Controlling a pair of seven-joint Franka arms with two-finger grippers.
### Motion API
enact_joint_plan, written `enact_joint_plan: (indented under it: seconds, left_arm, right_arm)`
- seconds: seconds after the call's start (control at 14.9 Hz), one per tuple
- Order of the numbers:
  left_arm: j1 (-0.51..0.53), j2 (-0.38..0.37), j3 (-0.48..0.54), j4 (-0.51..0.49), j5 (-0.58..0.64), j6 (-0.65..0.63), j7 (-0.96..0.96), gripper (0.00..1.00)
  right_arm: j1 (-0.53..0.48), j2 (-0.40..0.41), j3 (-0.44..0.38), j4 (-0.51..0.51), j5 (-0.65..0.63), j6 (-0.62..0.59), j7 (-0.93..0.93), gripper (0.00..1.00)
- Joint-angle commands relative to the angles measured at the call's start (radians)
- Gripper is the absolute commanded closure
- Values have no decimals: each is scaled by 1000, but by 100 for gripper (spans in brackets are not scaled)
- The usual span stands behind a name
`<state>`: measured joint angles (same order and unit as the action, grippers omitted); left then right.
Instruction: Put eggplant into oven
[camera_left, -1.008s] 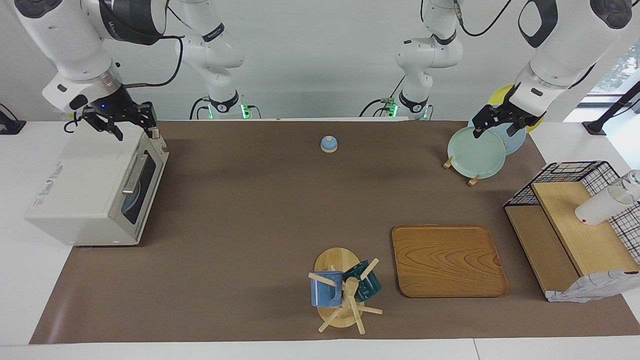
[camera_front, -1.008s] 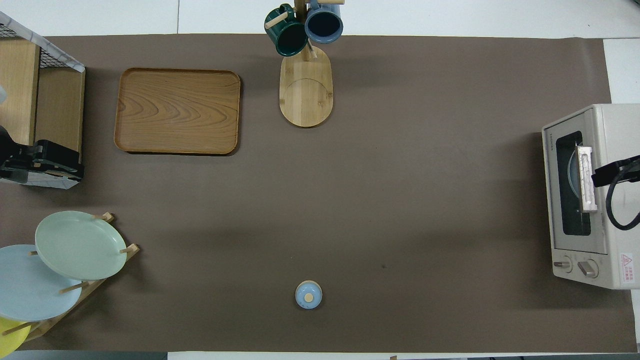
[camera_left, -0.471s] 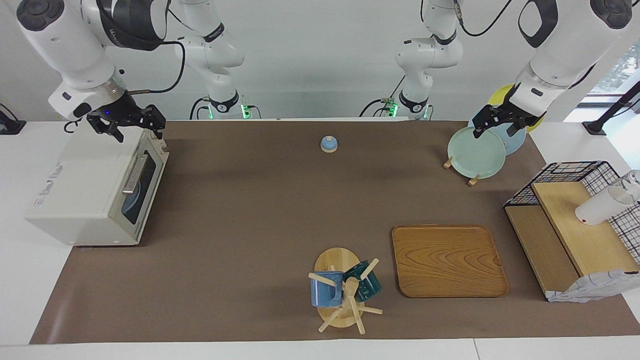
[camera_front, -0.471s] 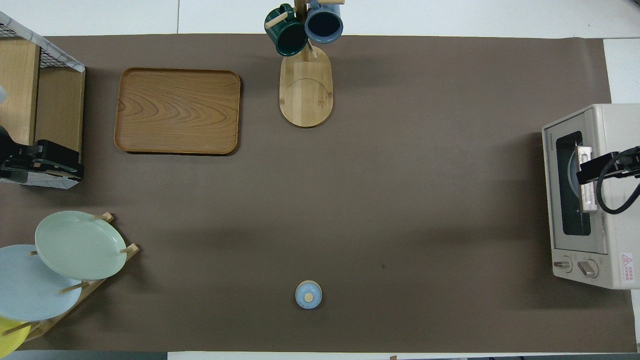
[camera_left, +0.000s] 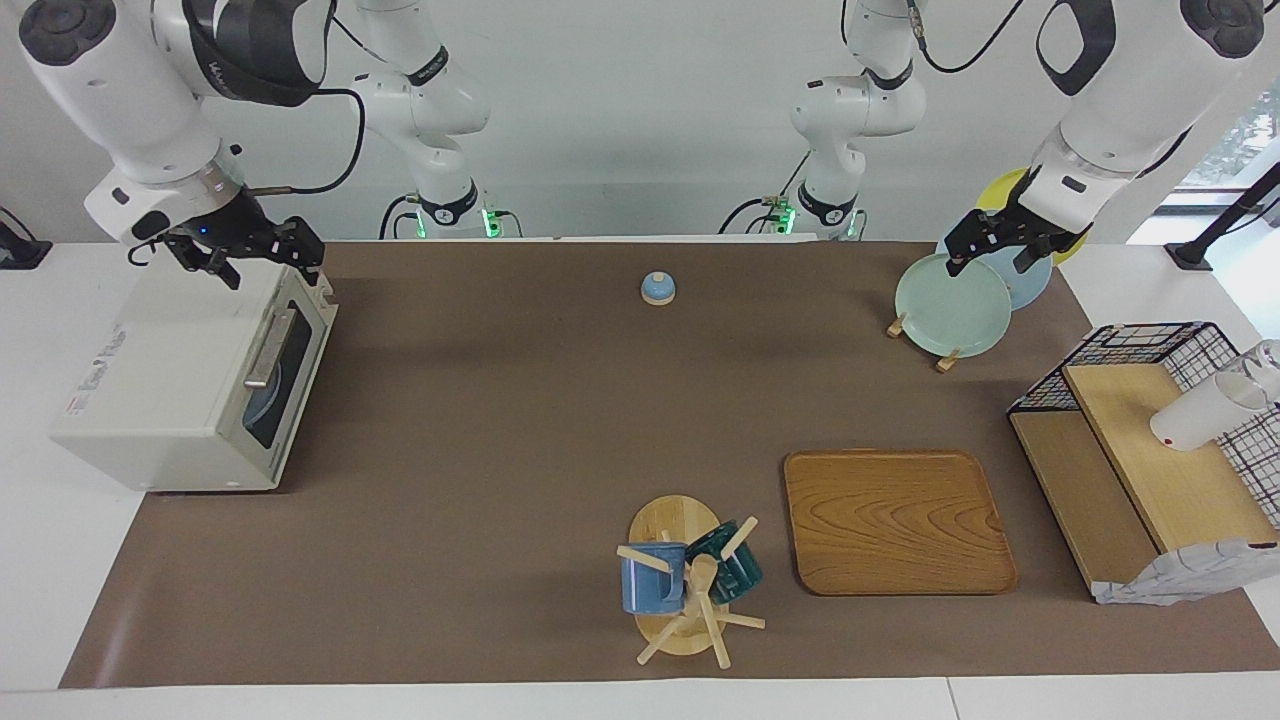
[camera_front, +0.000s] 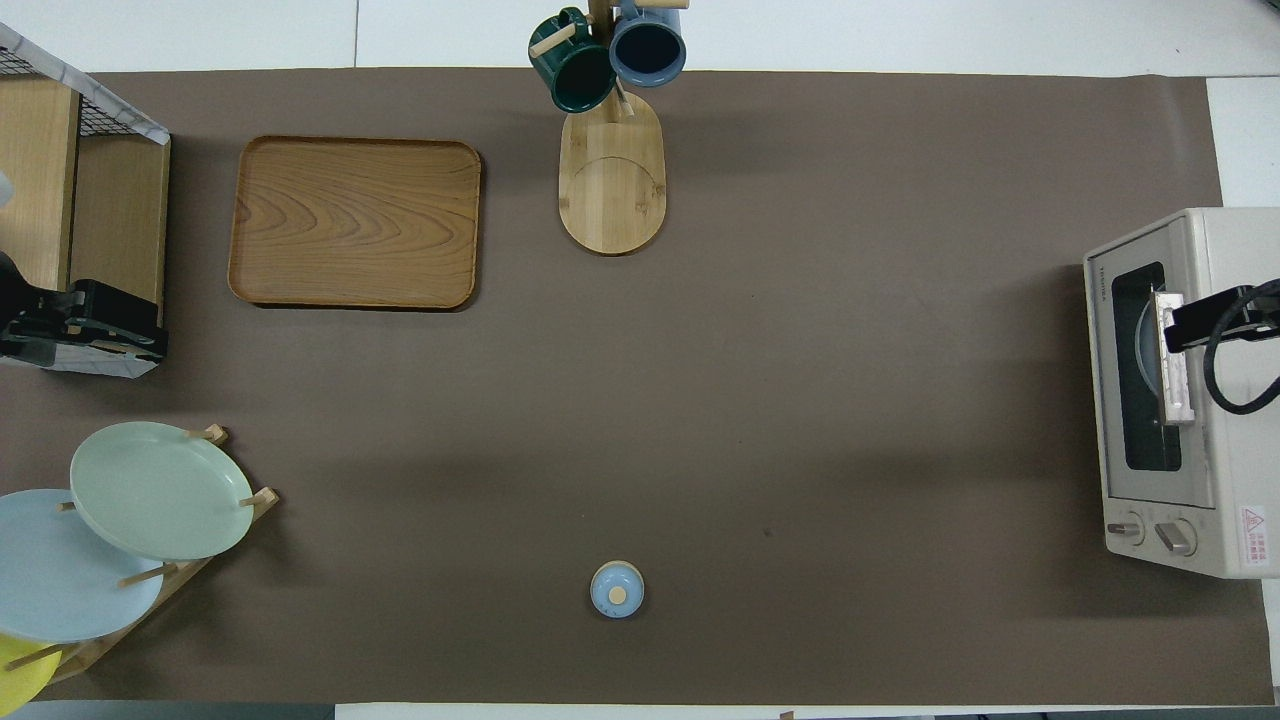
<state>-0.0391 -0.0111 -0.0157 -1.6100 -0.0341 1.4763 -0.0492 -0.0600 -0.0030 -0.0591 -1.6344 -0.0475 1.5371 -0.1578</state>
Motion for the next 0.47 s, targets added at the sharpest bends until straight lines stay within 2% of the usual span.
enact_joint_plan:
  seconds: [0.0, 0.4]
  left_arm:
    - [11, -6, -6, -1, -3, 9, 11, 0]
    - [11, -6, -6, -1, -3, 9, 11, 0]
  right_arm:
    - [3, 14, -2, 45, 17, 4, 23, 0]
    - [2, 14, -1, 44, 17, 3, 37, 0]
